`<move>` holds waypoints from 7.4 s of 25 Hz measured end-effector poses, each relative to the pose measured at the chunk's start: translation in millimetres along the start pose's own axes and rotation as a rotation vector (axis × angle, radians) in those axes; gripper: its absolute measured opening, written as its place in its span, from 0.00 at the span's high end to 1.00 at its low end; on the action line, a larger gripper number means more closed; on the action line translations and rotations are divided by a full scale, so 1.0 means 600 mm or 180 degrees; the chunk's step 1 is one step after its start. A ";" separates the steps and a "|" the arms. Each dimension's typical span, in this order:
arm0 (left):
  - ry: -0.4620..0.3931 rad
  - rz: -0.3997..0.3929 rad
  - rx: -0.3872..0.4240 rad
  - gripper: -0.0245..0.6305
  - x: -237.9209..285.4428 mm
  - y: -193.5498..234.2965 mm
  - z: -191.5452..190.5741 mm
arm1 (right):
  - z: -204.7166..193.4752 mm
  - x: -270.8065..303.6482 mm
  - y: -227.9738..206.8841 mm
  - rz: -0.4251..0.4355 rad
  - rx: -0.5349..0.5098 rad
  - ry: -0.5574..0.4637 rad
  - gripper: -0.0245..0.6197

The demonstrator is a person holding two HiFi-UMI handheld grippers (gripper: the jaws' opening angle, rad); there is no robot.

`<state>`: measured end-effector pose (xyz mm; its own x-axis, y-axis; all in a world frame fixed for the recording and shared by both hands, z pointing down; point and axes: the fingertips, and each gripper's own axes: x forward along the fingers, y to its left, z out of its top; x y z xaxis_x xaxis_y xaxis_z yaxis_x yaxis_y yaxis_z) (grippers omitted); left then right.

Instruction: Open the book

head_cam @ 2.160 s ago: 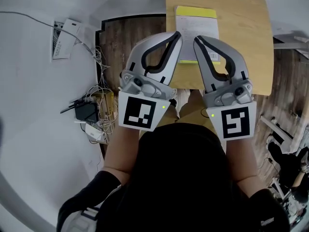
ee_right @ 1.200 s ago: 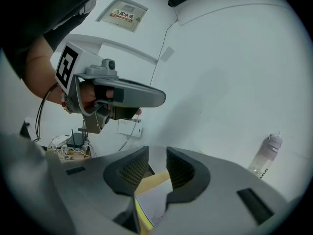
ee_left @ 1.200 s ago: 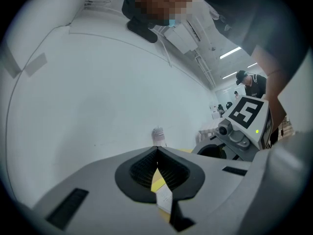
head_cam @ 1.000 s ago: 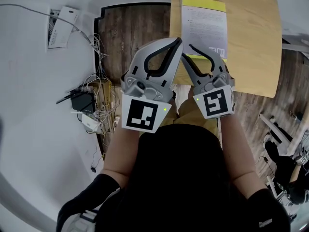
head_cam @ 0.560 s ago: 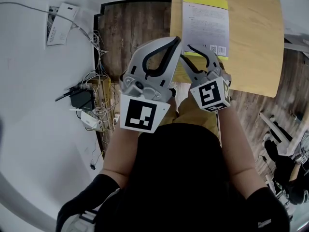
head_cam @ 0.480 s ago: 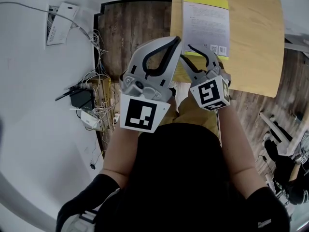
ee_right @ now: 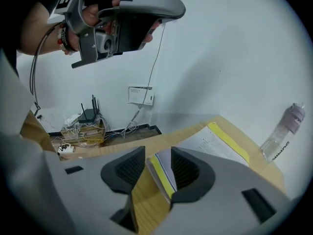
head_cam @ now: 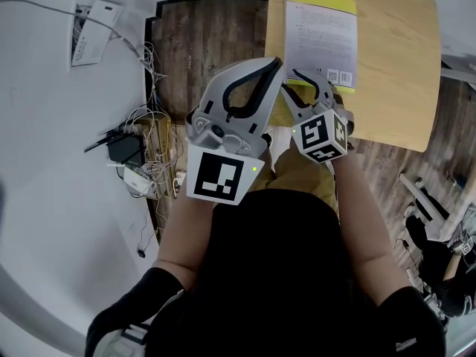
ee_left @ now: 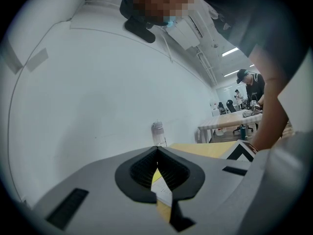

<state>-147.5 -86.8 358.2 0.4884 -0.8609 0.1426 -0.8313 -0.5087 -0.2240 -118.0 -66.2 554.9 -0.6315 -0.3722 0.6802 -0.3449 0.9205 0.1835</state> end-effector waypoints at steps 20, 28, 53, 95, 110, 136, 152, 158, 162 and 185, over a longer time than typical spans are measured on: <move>-0.0006 -0.0006 -0.0049 0.95 -0.005 -0.002 -0.006 | -0.024 -0.007 -0.021 -0.0353 -0.0245 0.0169 0.80; -0.0013 -0.0017 -0.0053 0.95 -0.006 -0.003 -0.007 | -0.014 -0.007 -0.019 -0.0391 -0.0375 0.0132 0.81; 0.0011 -0.0028 -0.0104 0.95 0.002 -0.008 -0.009 | -0.009 -0.016 -0.033 -0.0413 -0.0296 0.0055 0.90; -0.0174 -0.0168 0.0061 0.95 0.069 -0.030 0.069 | 0.038 -0.135 -0.140 -0.0896 -0.0145 -0.0253 0.91; -0.0233 -0.0336 0.0148 0.95 0.134 -0.058 0.114 | 0.002 -0.226 -0.226 -0.1253 0.0051 -0.0305 0.90; -0.0222 -0.0597 0.0252 0.95 0.209 -0.123 0.136 | -0.140 -0.325 -0.293 -0.1619 0.0331 0.0050 0.90; -0.0192 -0.0656 0.0130 0.95 0.254 -0.150 0.127 | -0.248 -0.306 -0.319 -0.1565 0.0750 0.0382 0.90; -0.0154 -0.0666 0.0109 0.95 0.266 -0.152 0.121 | -0.296 -0.291 -0.314 -0.1485 0.0917 0.0526 0.90; -0.0135 -0.0661 0.0089 0.95 0.271 -0.153 0.117 | -0.328 -0.279 -0.307 -0.1420 0.1034 0.0651 0.90; -0.0037 -0.0749 0.0060 0.95 0.284 -0.155 0.096 | -0.398 -0.232 -0.289 -0.1179 0.1850 0.0746 0.90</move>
<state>28.4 -186.6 347.8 0.6713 -0.7185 0.1819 -0.6891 -0.6954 -0.2038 195.9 -145.7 597.9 -0.2591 -0.5520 0.7926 -0.8614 0.5032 0.0689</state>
